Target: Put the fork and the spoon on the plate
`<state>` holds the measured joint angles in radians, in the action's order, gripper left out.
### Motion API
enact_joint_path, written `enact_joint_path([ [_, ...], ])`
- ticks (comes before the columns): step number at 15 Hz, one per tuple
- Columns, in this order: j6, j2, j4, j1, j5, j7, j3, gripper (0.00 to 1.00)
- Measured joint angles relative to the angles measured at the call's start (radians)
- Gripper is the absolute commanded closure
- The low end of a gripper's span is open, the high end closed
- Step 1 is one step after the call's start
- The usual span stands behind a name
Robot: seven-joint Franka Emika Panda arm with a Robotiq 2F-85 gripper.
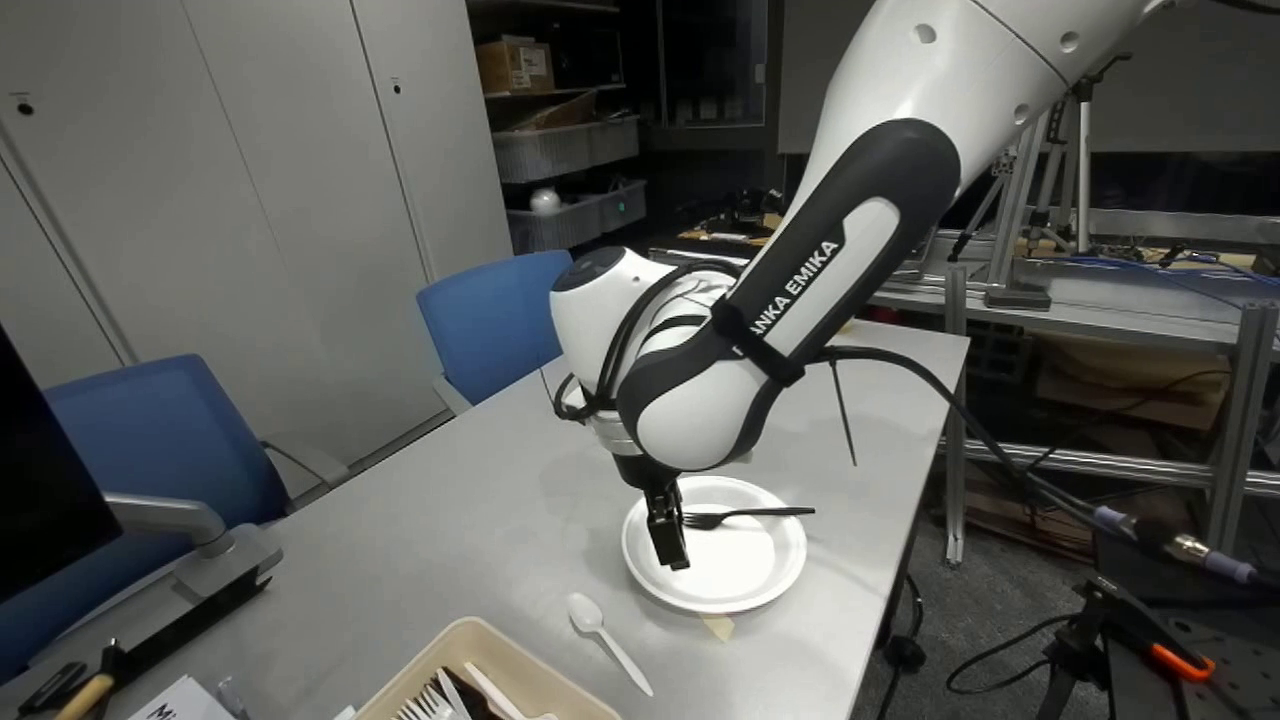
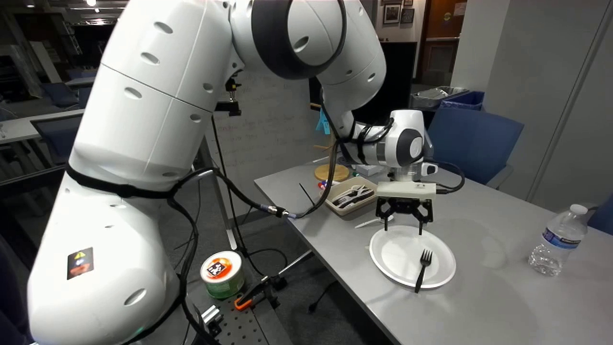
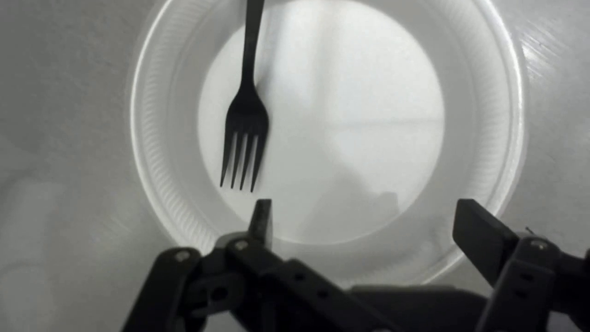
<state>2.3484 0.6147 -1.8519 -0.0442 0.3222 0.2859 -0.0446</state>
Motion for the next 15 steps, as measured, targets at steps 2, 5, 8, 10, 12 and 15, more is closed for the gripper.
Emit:
enact_joint_path([
  [2, -0.011, 0.014, 0.023, -0.009, 0.0, 0.011, -0.009, 0.0],
  [5, -0.014, 0.045, 0.059, -0.021, 0.0, 0.033, -0.023, 0.0],
  [8, -0.018, 0.085, 0.098, -0.033, 0.0, 0.06, -0.036, 0.0],
  [10, -0.027, 0.111, 0.124, -0.042, 0.001, 0.077, -0.043, 0.0],
  [12, -0.041, 0.132, 0.151, -0.053, 0.002, 0.09, -0.048, 0.0],
  [15, -0.084, 0.157, 0.191, -0.075, 0.007, 0.106, -0.051, 0.0],
])
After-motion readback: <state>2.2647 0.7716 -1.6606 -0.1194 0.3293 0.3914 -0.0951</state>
